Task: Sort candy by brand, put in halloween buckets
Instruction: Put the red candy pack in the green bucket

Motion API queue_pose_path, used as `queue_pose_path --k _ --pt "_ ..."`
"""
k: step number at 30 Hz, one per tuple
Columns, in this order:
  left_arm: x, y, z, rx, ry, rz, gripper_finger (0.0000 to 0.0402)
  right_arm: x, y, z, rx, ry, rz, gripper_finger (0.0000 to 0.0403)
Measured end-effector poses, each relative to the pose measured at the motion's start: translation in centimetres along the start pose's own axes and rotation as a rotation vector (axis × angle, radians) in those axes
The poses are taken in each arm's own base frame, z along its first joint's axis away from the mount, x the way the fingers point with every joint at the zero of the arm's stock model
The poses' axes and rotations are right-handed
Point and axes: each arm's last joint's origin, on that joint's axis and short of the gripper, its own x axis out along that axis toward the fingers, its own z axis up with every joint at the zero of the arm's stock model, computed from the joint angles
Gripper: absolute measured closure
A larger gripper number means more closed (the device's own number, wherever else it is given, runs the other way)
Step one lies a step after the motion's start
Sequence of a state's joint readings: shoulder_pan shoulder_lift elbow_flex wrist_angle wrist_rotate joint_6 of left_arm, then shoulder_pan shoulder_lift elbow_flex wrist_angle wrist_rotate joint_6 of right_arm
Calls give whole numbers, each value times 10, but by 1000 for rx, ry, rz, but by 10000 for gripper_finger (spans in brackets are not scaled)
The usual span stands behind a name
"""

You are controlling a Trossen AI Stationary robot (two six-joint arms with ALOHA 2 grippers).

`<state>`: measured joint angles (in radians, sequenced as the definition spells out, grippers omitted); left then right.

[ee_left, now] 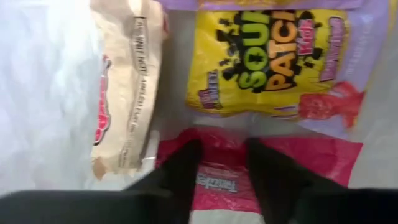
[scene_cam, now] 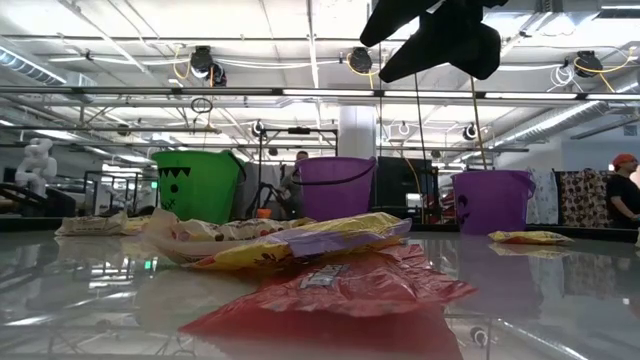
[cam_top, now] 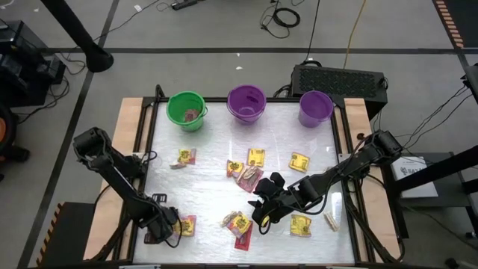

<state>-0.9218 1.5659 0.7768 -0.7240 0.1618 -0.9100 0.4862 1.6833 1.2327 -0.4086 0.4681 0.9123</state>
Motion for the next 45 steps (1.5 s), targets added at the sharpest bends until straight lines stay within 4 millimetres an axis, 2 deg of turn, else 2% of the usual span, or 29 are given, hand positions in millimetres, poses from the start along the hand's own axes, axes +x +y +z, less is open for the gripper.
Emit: queue_pose_path --k 3,4,9,16,19,22,27,38,41,45 --pt "0 0 0 -1 -2 4 370 0 0 0 2 0 0 216" --pt "0 0 0 -3 -3 1 384 0 0 0 2 0 0 216" --pt "-12 -8 5 74 -3 -36 397 0 0 0 2 -1 0 216" --pt "-65 -14 3 152 -74 -111 399 0 0 1 -4 -2 -2 216" --pt "-88 -8 -1 118 -138 -112 400 1 -1 1 -4 -4 -5 216" --pt "-96 -3 -3 8 -187 -114 397 1 -1 1 -4 -4 -5 216" --pt "-79 0 -5 -9 -159 -51 349 1 -1 1 7 -4 -5 216" --pt "-29 -8 -7 28 2 -11 173 -1 2 -2 30 2 6 216" --pt "-16 -8 -5 25 29 36 144 -1 2 -2 36 2 5 216" --pt "1 -8 -1 20 67 81 131 -1 2 -2 33 2 5 216"
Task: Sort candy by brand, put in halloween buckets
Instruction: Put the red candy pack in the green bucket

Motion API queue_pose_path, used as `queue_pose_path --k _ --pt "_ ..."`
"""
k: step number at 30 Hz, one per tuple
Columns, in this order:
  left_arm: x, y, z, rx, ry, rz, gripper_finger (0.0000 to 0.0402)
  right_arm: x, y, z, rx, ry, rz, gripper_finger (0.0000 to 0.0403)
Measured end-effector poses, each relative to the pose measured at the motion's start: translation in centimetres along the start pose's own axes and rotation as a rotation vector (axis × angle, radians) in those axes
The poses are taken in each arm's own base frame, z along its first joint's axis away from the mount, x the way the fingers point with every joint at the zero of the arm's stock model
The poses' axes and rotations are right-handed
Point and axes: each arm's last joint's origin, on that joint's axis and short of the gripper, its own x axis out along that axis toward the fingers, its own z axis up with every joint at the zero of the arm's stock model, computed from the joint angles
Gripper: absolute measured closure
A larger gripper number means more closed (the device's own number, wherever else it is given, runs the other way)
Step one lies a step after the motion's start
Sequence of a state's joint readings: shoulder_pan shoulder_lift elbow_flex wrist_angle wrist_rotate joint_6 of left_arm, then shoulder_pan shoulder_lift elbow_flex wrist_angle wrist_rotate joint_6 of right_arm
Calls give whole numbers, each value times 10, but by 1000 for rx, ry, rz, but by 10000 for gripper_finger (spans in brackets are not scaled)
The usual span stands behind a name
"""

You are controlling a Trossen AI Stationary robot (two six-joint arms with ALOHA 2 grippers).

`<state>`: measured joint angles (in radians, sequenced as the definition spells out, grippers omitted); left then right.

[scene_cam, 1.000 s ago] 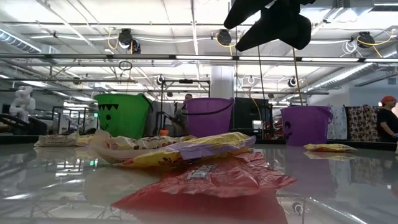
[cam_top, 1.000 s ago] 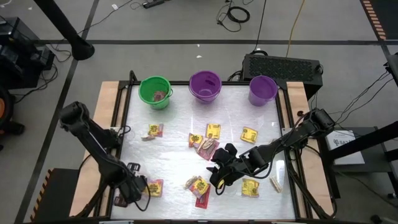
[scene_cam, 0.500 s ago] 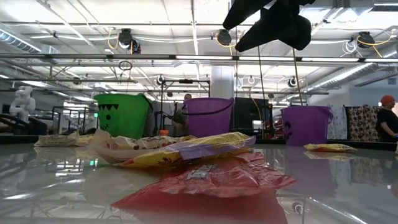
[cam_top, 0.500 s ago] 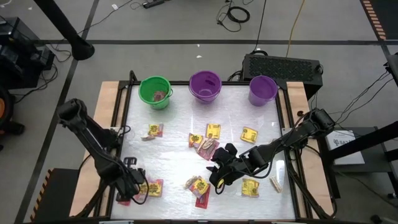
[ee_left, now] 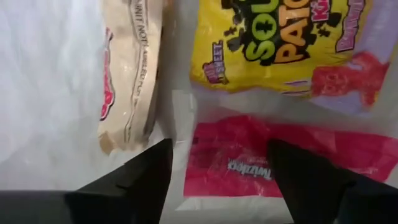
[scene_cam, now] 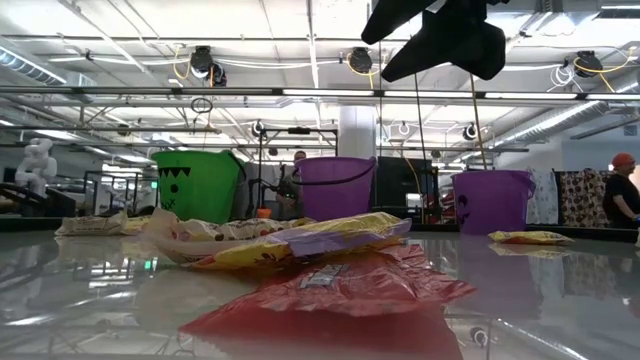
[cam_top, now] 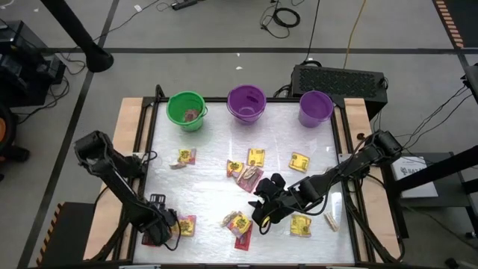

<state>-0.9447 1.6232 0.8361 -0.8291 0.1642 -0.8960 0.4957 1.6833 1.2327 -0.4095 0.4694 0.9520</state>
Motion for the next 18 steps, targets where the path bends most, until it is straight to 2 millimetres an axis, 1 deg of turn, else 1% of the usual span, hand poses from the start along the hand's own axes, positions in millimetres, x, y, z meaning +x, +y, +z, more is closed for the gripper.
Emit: queue_pose_path --k 3,5,6,8,12,13,14,18 --pt "6 -2 3 40 12 3 135 0 -1 0 -2 0 -3 216" --pt "6 -2 3 61 8 -3 154 1 -1 1 0 -1 -5 216" --pt "6 -3 3 70 3 -8 171 1 -1 2 1 -1 -6 216" --pt "4 -4 4 103 -7 -25 218 1 -2 2 1 -2 -7 216" --pt "-4 -5 4 135 -26 -60 346 1 -2 2 0 -2 -8 216" --pt "-7 -4 4 138 -38 -67 372 1 -2 2 0 -2 -8 216" --pt "-10 -3 4 137 -47 -76 385 2 -2 2 1 -2 -9 216" --pt "-35 1 6 155 -117 -144 391 2 -3 3 2 -4 -11 216"
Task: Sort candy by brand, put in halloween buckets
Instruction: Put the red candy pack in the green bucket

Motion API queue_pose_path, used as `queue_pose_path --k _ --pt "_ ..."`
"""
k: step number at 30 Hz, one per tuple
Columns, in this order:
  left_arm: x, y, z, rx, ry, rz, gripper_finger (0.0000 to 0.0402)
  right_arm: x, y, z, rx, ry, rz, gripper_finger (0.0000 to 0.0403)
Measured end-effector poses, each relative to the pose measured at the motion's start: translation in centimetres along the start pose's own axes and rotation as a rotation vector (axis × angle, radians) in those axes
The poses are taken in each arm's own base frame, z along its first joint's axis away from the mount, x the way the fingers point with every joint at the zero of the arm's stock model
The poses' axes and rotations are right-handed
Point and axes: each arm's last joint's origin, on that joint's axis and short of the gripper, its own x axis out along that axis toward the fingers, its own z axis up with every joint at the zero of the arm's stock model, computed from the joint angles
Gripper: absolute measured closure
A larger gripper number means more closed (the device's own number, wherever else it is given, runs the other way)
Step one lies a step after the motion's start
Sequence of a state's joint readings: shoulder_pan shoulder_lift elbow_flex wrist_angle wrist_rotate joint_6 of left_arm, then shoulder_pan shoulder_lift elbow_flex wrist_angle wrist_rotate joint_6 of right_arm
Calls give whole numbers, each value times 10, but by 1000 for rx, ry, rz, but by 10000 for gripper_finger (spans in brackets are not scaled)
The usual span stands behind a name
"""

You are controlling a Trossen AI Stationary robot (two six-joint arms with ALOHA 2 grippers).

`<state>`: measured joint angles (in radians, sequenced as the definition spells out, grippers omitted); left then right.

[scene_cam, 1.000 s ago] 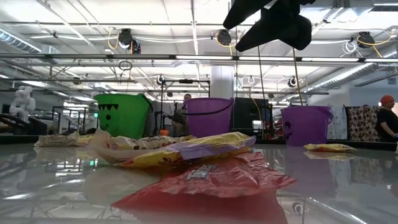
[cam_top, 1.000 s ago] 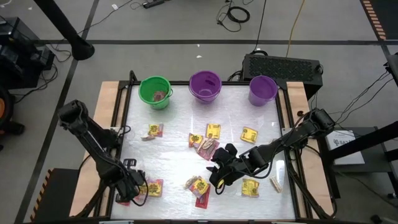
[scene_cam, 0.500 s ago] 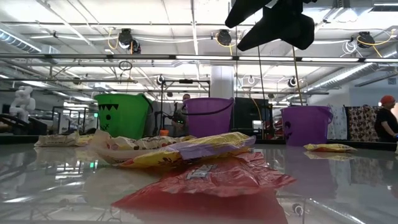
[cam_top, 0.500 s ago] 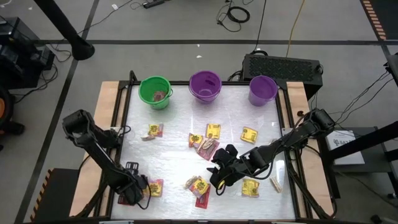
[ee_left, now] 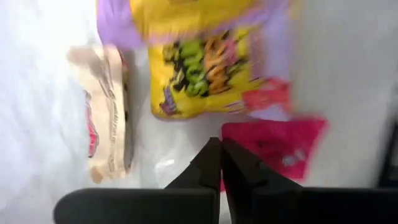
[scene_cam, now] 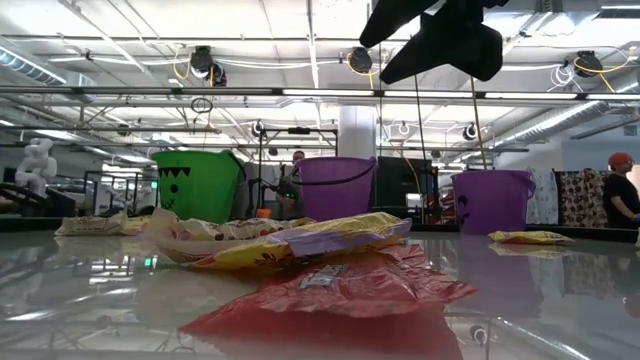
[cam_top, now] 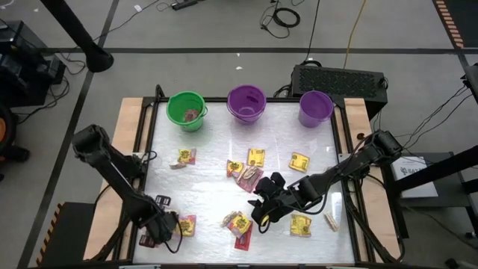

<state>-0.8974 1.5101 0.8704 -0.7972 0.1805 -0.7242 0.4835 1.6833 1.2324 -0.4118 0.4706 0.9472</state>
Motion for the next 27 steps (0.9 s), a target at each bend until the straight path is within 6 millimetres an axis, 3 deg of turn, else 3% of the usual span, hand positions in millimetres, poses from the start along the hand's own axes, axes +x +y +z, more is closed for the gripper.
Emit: queue_pose_path --k 8,13,17,21,27 --pt "-67 20 5 0 -248 -137 399 2 -3 3 -8 -6 -10 216" --pt "-119 42 2 -92 -544 -90 399 3 -4 5 -3 -8 -14 216" --pt "-161 65 -6 -193 -854 95 400 3 -4 5 -3 -7 -13 216" --pt "-195 97 -22 -436 -1118 400 400 3 -4 5 28 -3 -10 216" --pt "-219 148 -45 -774 -1213 692 400 2 -1 3 49 -3 2 216"
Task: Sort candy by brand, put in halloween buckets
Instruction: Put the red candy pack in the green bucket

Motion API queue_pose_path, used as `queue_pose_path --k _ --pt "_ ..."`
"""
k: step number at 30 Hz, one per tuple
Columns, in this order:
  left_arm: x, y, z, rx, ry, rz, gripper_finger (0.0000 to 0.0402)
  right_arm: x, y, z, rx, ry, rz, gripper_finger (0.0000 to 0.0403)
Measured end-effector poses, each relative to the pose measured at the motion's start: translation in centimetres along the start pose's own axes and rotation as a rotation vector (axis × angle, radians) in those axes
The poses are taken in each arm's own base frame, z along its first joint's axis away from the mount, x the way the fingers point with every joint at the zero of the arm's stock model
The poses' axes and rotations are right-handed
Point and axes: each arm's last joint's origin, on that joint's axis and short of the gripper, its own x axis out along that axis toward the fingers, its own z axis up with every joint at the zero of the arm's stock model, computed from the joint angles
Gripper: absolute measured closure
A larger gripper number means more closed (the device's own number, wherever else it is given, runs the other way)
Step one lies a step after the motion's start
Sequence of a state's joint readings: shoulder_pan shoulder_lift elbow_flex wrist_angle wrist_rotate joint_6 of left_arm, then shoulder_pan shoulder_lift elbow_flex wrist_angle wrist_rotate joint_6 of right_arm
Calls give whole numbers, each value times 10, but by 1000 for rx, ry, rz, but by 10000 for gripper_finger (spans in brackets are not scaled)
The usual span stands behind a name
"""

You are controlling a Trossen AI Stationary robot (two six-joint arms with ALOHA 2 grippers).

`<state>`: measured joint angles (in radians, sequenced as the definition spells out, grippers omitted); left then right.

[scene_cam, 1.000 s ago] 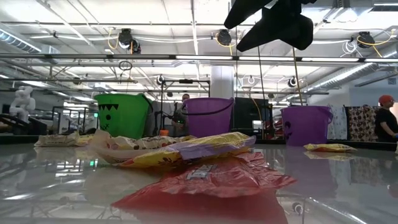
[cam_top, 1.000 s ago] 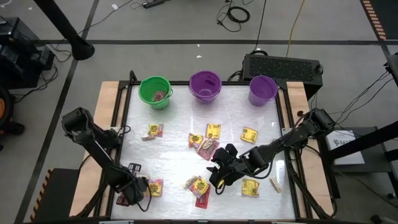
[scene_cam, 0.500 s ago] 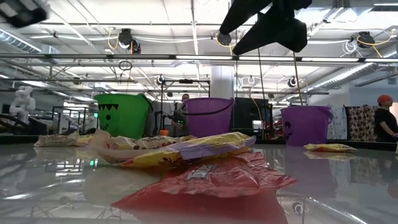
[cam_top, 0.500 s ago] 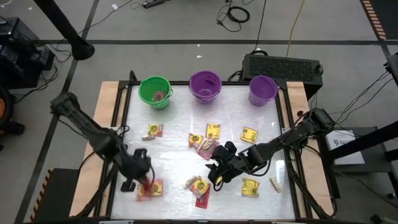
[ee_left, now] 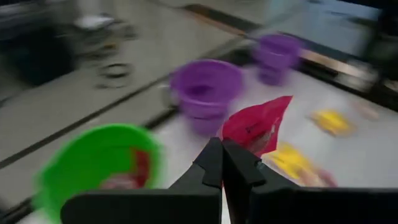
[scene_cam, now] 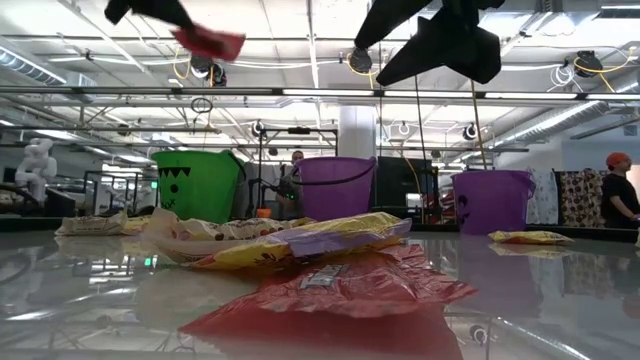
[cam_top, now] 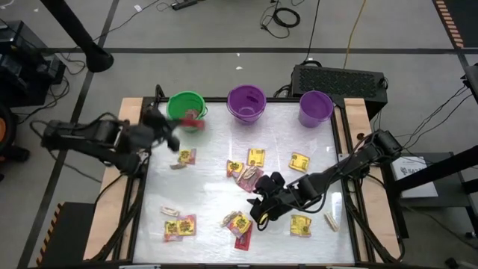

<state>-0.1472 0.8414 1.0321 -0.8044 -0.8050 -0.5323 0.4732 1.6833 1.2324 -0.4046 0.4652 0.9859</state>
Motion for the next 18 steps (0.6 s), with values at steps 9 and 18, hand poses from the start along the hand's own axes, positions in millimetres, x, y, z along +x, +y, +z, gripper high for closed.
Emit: queue_pose_path --k 9,18 --pt "53 47 11 -107 162 216 400 0 4 2 16 -3 44 216" --pt "97 67 8 -190 269 355 393 -5 10 -9 -38 126 136 216"
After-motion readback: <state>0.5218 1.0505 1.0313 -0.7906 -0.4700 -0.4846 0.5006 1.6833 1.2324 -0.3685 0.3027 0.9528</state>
